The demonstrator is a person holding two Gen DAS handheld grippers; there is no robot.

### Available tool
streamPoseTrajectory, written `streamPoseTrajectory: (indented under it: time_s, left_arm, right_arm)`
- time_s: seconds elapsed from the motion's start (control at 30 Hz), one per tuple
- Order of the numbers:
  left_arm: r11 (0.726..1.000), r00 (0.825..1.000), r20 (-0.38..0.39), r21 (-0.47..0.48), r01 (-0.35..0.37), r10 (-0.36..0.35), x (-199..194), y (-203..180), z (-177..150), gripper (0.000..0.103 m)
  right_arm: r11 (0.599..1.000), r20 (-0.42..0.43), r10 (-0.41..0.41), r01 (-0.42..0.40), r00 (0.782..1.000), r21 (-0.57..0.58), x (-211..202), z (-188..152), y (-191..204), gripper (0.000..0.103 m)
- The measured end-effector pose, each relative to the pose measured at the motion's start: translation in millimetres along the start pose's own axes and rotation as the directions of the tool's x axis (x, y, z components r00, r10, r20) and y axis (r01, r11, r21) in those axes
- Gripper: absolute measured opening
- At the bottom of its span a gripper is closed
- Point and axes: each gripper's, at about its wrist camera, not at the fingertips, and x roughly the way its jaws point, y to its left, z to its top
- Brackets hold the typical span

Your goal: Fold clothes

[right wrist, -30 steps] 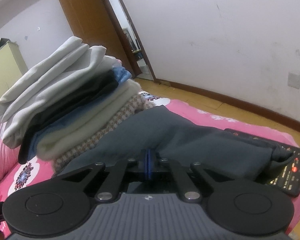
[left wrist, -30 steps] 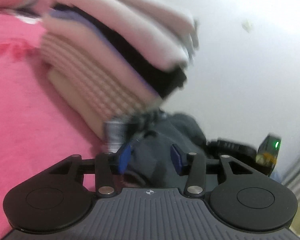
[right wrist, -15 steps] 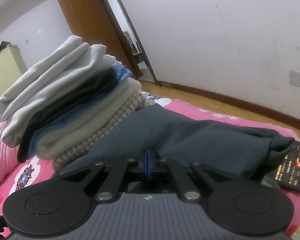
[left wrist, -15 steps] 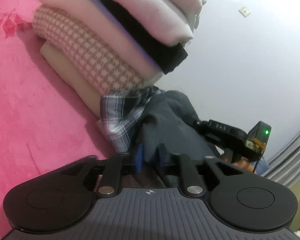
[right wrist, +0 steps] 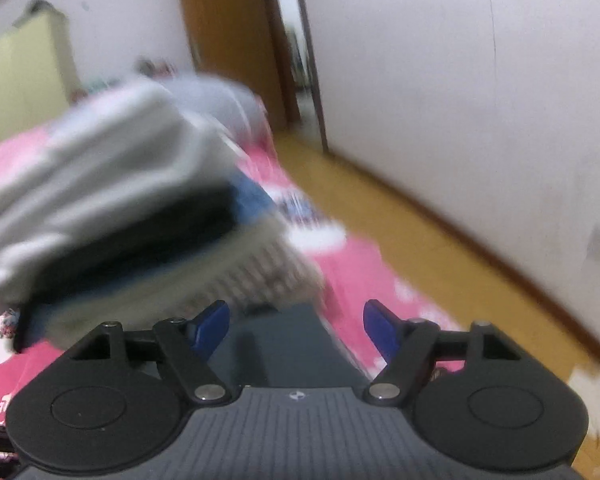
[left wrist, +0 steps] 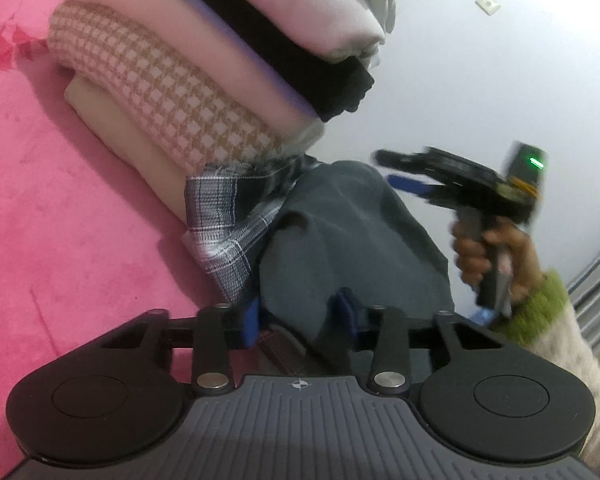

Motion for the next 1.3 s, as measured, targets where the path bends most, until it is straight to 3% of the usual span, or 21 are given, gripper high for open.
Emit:
streamPoseTrajectory:
  time_s: [0.03,0.1,0.13,0.17,0.23,0.3,0.5,0.63,0.77,0.9,0.97,1.03,1.1,1.17,1.2,1.23,1.3]
  left_arm:
    - [1.0,1.0,-0.001,0.003,-0.002,0.002,1,-1,1,0.016]
    - [1.0,1.0,0.004,0.005,-0.007,0.007,2,-2,3,0.01]
    - [1.0,1.0,0.01,0.003,-0.003,0.003,1,-2,5,0.009]
    - [1.0,1.0,0.02,0.001,0.001,-0.001,-1,-2,9,0.009]
    - [1.0,1.0,0.029,-0.003,0.011,-0.011,-4,1,15,0.008]
    - [1.0,1.0,0.021,-0.015,0.016,-0.015,-1,7,19,0.008]
    - [0.997,1.0,-0.011,-0.075,0.023,-0.024,8,20,22,0.014]
    - [0.995,1.0,0.009,-0.096,0.006,-0.005,-5,24,20,0.03]
    - [0.999,0.994,0.099,-0.025,-0.048,0.05,-31,7,16,0.031]
    - [0.988,0.975,0.217,0.132,-0.081,0.051,-53,-35,7,0.033]
    - [0.972,0.975,0.221,0.224,-0.074,0.023,-51,-55,3,0.034]
    - [0.935,0.985,0.17,0.342,-0.091,0.033,-32,-78,-3,0.036]
    - [0.879,0.988,0.089,0.452,-0.151,0.124,-3,-93,-16,0.037]
    - [0.833,0.974,0.044,0.51,-0.212,0.222,21,-95,-30,0.037]
    - [0.829,0.97,0.042,0.511,-0.227,0.24,23,-92,-35,0.037]
    - [0.83,0.968,0.046,0.505,-0.236,0.247,22,-91,-39,0.037]
    - [0.847,0.971,0.069,0.477,-0.232,0.227,11,-92,-40,0.038]
  right_arm:
    - [0.998,-0.056,0.041,-0.038,0.998,0.055,13,2,-8,0.075]
    - [0.98,-0.117,0.13,-0.109,0.985,0.168,30,1,-22,0.042]
    - [0.968,-0.114,0.164,-0.138,0.98,0.209,33,-1,-26,0.03]
    - [0.967,-0.06,0.166,-0.151,0.984,0.204,25,-3,-25,0.019]
    - [0.965,0.044,0.166,-0.172,0.985,0.196,10,-8,-24,0.012]
    - [0.958,0.108,0.153,-0.175,0.982,0.226,3,-17,-28,0.011]
    - [0.912,0.138,0.159,-0.199,0.978,0.359,22,-29,-47,0.013]
    - [0.886,0.178,0.121,-0.187,0.977,0.425,19,-35,-60,0.033]
    - [0.923,0.231,0.052,-0.136,0.971,0.36,-8,-51,-56,0.033]
    - [0.967,0.237,0.014,-0.074,0.971,0.245,-25,-75,-42,0.031]
    - [0.982,0.242,-0.004,-0.042,0.97,0.186,-33,-87,-35,0.03]
    - [0.992,0.248,-0.023,-0.009,0.968,0.126,-41,-99,-28,0.03]
    - [0.998,0.255,-0.041,0.024,0.966,0.066,-50,-111,-21,0.029]
    - [0.998,0.263,-0.058,0.058,0.963,0.006,-58,-123,-14,0.025]
    - [0.997,0.274,-0.072,0.074,0.959,0.004,-62,-127,-13,0.025]
    - [0.993,0.298,-0.108,0.089,0.948,0.074,-64,-127,-21,0.025]
    - [0.983,0.352,-0.155,0.109,0.923,0.146,-77,-127,-25,0.025]
